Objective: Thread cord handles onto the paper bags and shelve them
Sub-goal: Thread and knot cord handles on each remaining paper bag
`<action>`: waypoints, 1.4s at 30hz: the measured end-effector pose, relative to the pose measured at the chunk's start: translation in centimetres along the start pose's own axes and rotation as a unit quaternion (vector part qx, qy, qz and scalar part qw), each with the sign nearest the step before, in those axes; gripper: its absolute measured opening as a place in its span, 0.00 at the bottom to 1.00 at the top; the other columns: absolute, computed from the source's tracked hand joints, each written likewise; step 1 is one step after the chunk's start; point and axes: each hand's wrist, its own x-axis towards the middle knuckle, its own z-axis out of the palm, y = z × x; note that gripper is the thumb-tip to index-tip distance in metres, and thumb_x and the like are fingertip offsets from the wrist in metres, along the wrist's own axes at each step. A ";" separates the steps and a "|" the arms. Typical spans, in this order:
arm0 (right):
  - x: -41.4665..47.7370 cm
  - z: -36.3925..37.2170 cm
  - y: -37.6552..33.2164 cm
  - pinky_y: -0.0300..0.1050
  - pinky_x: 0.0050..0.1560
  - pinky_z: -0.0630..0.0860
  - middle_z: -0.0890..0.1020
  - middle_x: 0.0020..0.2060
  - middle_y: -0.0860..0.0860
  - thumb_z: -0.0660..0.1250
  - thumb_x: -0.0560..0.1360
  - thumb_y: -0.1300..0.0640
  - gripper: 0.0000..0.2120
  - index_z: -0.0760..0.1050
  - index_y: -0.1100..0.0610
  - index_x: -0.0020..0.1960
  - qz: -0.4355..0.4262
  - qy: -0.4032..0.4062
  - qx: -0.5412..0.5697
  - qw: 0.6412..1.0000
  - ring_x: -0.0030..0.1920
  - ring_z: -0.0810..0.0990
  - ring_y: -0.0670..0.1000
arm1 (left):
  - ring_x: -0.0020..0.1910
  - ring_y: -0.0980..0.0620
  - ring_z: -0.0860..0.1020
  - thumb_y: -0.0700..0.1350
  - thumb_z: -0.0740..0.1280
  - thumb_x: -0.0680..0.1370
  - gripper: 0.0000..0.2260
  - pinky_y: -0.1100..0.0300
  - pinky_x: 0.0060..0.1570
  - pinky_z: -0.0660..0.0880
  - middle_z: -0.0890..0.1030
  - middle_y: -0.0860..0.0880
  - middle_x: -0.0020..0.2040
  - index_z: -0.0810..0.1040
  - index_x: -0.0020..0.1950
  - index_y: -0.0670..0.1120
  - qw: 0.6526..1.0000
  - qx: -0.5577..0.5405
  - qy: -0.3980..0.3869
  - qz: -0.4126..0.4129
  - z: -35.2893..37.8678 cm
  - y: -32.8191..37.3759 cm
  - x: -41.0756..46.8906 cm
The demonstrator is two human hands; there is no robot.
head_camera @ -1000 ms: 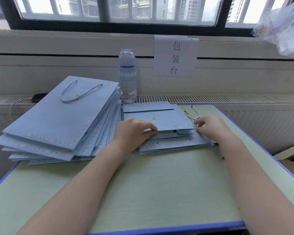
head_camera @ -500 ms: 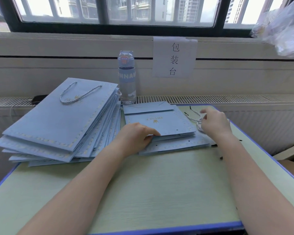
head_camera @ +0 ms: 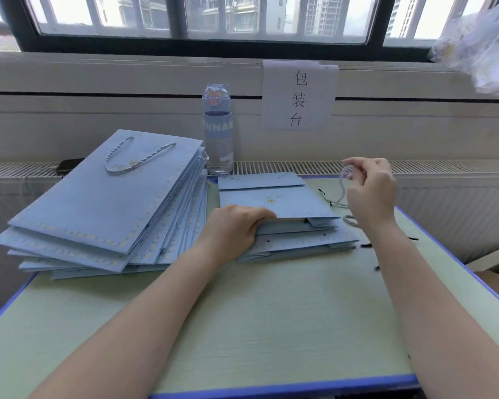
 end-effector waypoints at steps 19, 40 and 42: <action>-1.8 0.4 -3.8 0.37 0.36 0.77 0.83 0.32 0.45 0.63 0.78 0.65 0.09 0.78 0.54 0.47 0.058 -0.121 0.361 0.923 0.30 0.80 0.45 | 0.38 0.57 0.82 0.40 0.71 0.75 0.04 0.53 0.48 0.79 0.83 0.56 0.36 0.83 0.45 0.49 0.932 -0.292 0.096 -0.194 -1.4 1.0 0.9; -1.2 1.8 -0.3 0.34 0.42 0.67 0.80 0.44 0.51 0.64 0.76 0.65 0.07 0.80 0.58 0.48 -0.006 0.011 0.036 0.999 0.43 0.80 0.52 | 0.40 0.57 0.79 0.43 0.70 0.76 0.07 0.54 0.44 0.80 0.82 0.55 0.42 0.84 0.52 0.46 0.919 -0.261 0.160 -0.248 -1.5 -0.3 0.8; -1.5 2.1 -0.8 0.32 0.51 0.66 0.78 0.50 0.52 0.65 0.74 0.66 0.08 0.81 0.60 0.50 -0.074 -0.006 0.015 0.997 0.51 0.77 0.53 | 0.42 0.56 0.77 0.41 0.68 0.77 0.09 0.59 0.42 0.80 0.80 0.55 0.44 0.82 0.56 0.45 0.921 -0.280 0.134 -0.234 -1.5 -0.1 0.9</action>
